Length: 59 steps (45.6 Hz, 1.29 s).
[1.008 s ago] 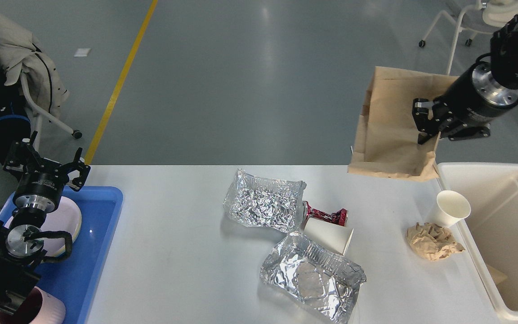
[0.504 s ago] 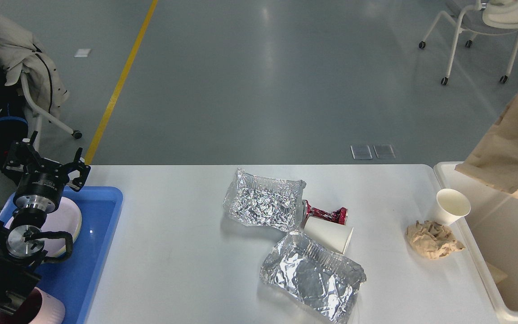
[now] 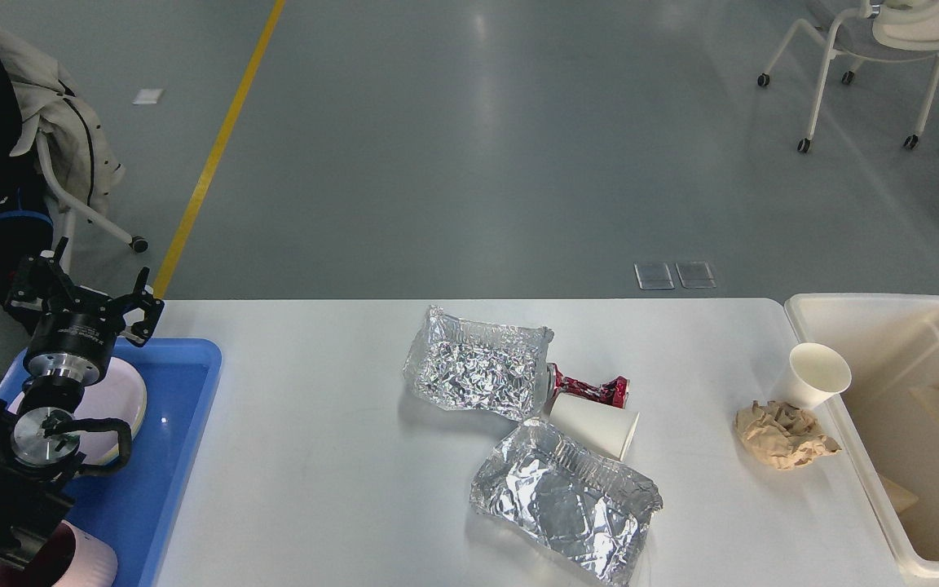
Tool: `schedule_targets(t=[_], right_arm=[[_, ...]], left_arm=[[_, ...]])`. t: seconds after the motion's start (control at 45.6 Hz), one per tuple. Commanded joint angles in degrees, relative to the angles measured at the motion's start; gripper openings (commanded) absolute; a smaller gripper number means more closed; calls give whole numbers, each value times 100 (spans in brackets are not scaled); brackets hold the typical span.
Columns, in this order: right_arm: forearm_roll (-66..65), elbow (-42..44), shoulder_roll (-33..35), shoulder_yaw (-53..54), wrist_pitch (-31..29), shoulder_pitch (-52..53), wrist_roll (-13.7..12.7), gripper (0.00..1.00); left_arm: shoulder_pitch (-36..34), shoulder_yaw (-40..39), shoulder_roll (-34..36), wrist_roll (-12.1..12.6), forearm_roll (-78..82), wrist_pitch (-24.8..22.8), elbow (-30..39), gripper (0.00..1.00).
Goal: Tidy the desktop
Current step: 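Move the right gripper back down toward the white paper cup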
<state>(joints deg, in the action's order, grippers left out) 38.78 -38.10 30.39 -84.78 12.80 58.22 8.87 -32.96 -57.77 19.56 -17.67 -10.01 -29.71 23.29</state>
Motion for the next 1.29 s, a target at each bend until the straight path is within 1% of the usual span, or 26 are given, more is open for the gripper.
schedule_targets(t=[0.0,0.088,0.175,0.263,0.285,0.307,0.329,0.351,0.372,0.394,0.438,0.57,0.854,0.942,1.052,1.139,1.271], right_arm=[[-2,653,-165,392,21,-618,0,0],[-38,1364,-235,638,4,-1049,-35,0],[-55,2050,-323,884,-58,-1488,-131,0],[-73,2534,-385,1147,-102,-1814,-166,0],[-81,2605,-411,1226,-119,-1858,-167,5],[-82,2632,-437,1288,-145,-1885,-167,32],[-82,2649,-455,1358,-181,-1894,-167,82],[-82,2658,-472,1420,-233,-1902,-167,100],[-82,2658,-481,1481,-277,-1903,-167,98],[-90,2658,-490,1517,-312,-1903,-175,100],[-99,2667,-525,1544,-365,-1903,-210,100],[-82,2667,-596,1614,-401,-1903,-465,100],[-73,2676,-464,1763,-462,-1797,-474,100],[-55,2685,-367,2061,-699,-1631,-483,100],[-64,2676,-157,2729,-1208,-1244,-518,100],[-73,2685,107,3274,-1595,-1033,-693,100],[-90,2693,362,4109,-2087,-690,-1185,100]], left_arm=[[0,3,-4,0,-1,0,0,98],[0,3,-4,0,-1,0,0,98],[-9,3,4,0,-1,0,0,98],[0,2,4,0,-1,0,0,98],[0,3,-4,0,-1,0,0,98],[0,3,-4,0,-1,0,0,98],[0,3,4,0,-1,0,0,98],[0,-6,4,0,-1,0,0,98],[0,2,4,0,-1,0,0,98],[0,3,4,0,-1,0,0,98],[0,3,4,0,-1,0,0,98],[0,-6,-4,0,-1,0,0,98],[0,3,-4,0,-1,0,0,98],[0,3,-4,0,-1,0,0,98],[0,3,4,0,-1,0,0,98],[0,3,4,0,-1,0,0,98],[0,3,4,0,-1,0,0,98]])
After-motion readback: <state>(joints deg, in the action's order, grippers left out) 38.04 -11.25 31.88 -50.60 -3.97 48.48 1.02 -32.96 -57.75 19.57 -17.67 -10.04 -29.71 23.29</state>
